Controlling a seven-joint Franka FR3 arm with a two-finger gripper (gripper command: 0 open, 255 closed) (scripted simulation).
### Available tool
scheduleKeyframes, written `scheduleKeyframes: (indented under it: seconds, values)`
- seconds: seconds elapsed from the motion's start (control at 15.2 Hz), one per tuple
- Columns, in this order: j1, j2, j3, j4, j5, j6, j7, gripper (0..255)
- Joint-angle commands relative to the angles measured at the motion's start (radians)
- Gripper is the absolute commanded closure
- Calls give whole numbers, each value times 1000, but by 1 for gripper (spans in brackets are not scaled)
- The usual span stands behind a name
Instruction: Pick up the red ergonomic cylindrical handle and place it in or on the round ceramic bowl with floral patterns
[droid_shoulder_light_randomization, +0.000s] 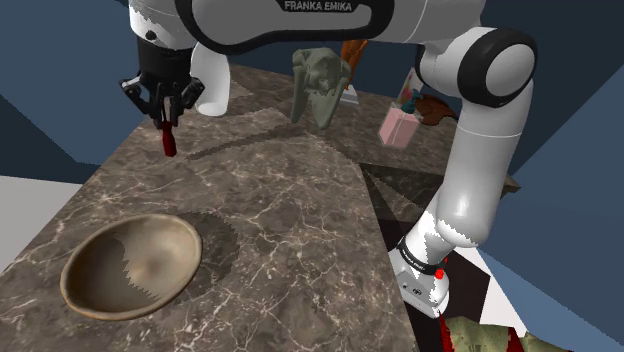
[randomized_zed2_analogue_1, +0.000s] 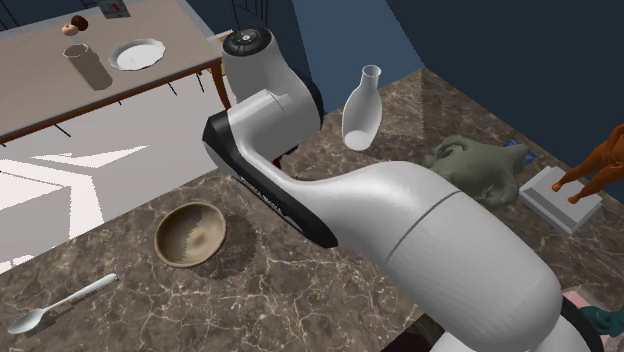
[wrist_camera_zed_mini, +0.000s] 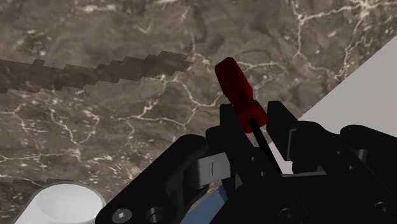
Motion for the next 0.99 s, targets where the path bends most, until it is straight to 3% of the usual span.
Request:
scheduleKeyframes:
  seconds: [0.0, 0.92]
  values:
    - [4, 1, 1, 28, 1, -27, -3, 255]
    - [64, 55, 2, 296, -25, -244, -21, 255]
